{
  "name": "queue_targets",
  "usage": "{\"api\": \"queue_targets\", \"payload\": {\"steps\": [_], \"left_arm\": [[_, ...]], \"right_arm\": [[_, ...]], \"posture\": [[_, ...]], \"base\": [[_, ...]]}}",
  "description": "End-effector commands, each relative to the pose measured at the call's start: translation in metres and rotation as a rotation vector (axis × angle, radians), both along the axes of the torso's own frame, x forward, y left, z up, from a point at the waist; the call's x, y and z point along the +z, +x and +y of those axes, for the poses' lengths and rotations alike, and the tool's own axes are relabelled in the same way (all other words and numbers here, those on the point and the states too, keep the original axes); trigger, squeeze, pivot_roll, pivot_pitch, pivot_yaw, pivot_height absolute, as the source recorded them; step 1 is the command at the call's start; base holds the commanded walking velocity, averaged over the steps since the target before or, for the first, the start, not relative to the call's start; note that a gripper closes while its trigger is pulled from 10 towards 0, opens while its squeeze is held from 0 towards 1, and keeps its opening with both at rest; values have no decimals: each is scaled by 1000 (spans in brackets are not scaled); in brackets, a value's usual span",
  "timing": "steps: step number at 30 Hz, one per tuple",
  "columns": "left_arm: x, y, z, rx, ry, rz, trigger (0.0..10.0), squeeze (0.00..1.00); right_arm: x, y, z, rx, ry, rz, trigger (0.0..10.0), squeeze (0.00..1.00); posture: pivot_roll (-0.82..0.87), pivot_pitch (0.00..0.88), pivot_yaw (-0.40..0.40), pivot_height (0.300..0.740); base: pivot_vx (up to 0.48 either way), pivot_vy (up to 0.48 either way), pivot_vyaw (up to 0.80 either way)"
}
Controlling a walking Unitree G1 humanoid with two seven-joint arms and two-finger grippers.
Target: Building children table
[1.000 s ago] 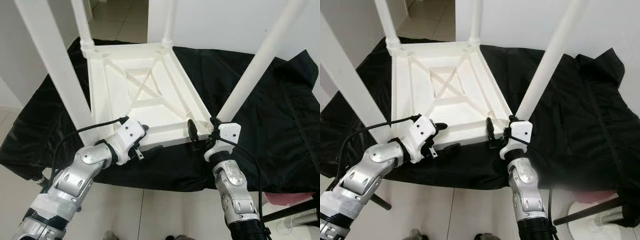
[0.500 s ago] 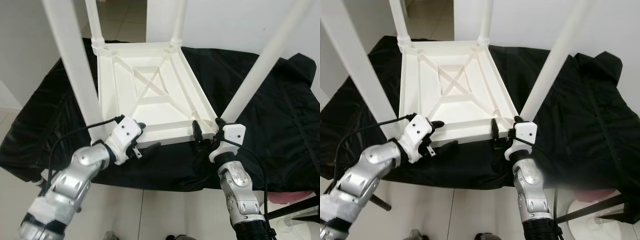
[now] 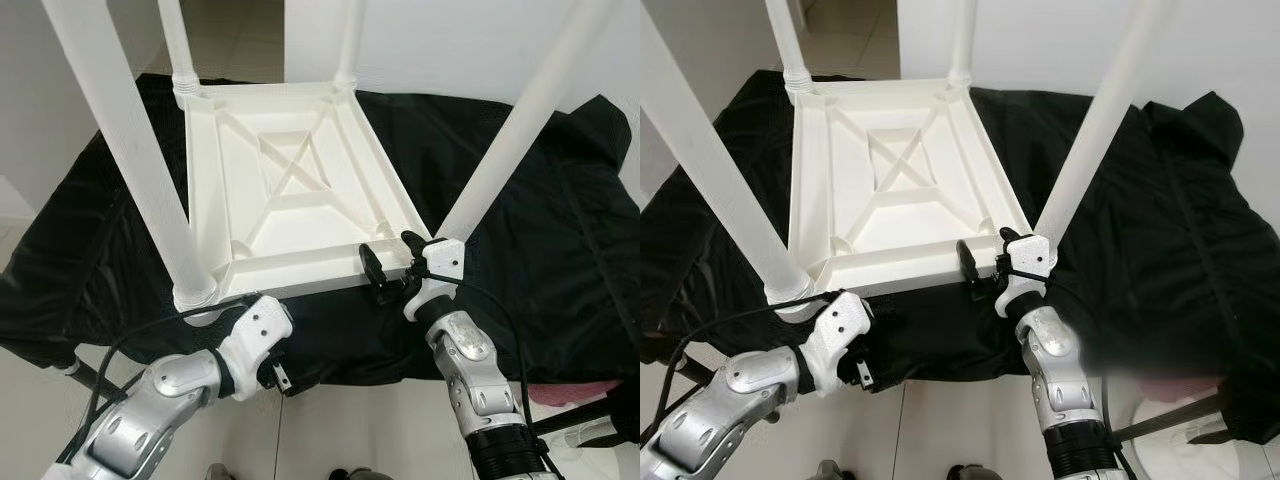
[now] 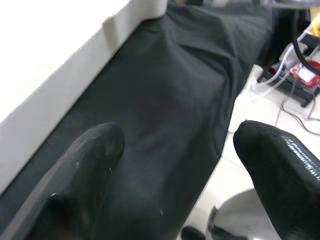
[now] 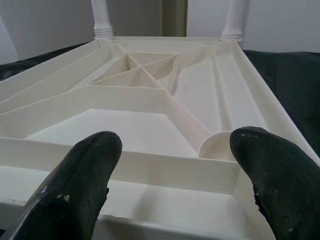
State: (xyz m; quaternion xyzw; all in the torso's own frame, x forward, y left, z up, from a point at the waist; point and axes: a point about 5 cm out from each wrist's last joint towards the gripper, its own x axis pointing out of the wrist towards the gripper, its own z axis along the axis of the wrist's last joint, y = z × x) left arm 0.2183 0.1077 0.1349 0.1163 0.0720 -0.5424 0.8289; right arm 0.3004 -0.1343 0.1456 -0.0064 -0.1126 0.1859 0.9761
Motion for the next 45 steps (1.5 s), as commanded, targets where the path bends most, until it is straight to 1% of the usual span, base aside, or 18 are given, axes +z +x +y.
{"api": "queue_targets", "payload": {"steps": [1, 2, 3, 4, 5, 8, 10, 13, 16, 17, 18, 25, 29, 31, 35, 38, 42, 45], "left_arm": [[-1, -7, 7, -39, 32, 29, 10000, 0], [-2, -9, 17, -32, 63, 42, 10000, 0], [-2, -9, 17, -32, 63, 42, 10000, 0], [0, -9, 32, -15, 112, 47, 10000, 0], [0, -9, 32, -15, 112, 47, 10000, 0], [3, -6, 49, 12, 167, 46, 10000, 0], [6, -2, 68, 53, 224, 54, 10000, 0], [8, -2, 79, 68, 263, 62, 10000, 0], [13, -1, 109, 113, 360, 77, 10000, 0], [13, -1, 109, 113, 360, 77, 10000, 0], [18, 1, 123, 161, 387, 78, 10000, 0], [24, 4, 146, 233, 454, 72, 10000, 0], [37, 17, 167, 358, 471, 5, 10000, 0], [48, 36, 175, 492, 415, -76, 10000, 0], [59, 48, 177, 562, 388, -169, 10000, 0], [74, 65, 171, 647, 264, -284, 10000, 0], [77, 70, 165, 657, 200, -302, 10000, 0], [74, 80, 152, 651, 73, -292, 10000, 0]], "right_arm": [[-4, 1, -6, -9, 0, 20, 10000, 0], [-4, 2, -7, -7, -2, 20, 10000, 0], [-4, 2, -7, -7, -2, 20, 10000, 0], [-4, 4, -9, -6, -4, 22, 10000, 0], [-4, 4, -9, -6, -4, 22, 10000, 0], [-4, 5, -9, -6, -7, 22, 10000, 0], [-5, 6, -9, -6, -11, 23, 10000, 0], [-6, 6, -9, -8, -13, 24, 10000, 0], [-9, 5, -10, -11, -20, 31, 10000, 0], [-9, 5, -10, -11, -20, 31, 10000, 0], [-11, 3, -12, -13, -15, 37, 10000, 0], [-13, 3, -14, -17, -11, 42, 10000, 0], [-13, 4, -14, -18, -12, 41, 10000, 0], [-13, 4, -13, -16, -13, 41, 10000, 0], [-13, 4, -12, -14, -13, 42, 10000, 0], [-14, 4, -9, -8, -9, 42, 10000, 0], [-14, 4, -8, -7, -7, 44, 10000, 0], [-18, 0, -5, -13, -4, 53, 10000, 0]], "posture": [[28, 108, -60, 740], [32, 108, -60, 740], [32, 108, -60, 740], [44, 105, -61, 740], [44, 105, -61, 740], [46, 103, -60, 740], [49, 99, -57, 740], [50, 95, -52, 740], [57, 89, -49, 740], [57, 89, -49, 740], [58, 88, -45, 740], [55, 89, -42, 740], [56, 88, -44, 740], [58, 87, -44, 740], [58, 86, -46, 740], [52, 86, -47, 740], [50, 87, -48, 740], [50, 98, -53, 740]], "base": [[0, 0, 0], [0, 0, 0], [0, 0, 0], [0, 0, 0], [0, 0, 0], [0, 0, 0], [0, 0, 0], [0, 0, 0], [0, 0, 0], [0, 0, 0], [0, 0, 0], [0, 0, 0], [0, 0, 0], [0, 0, 0], [0, 0, 0], [0, 0, 0], [0, 0, 0], [0, 0, 0]]}}
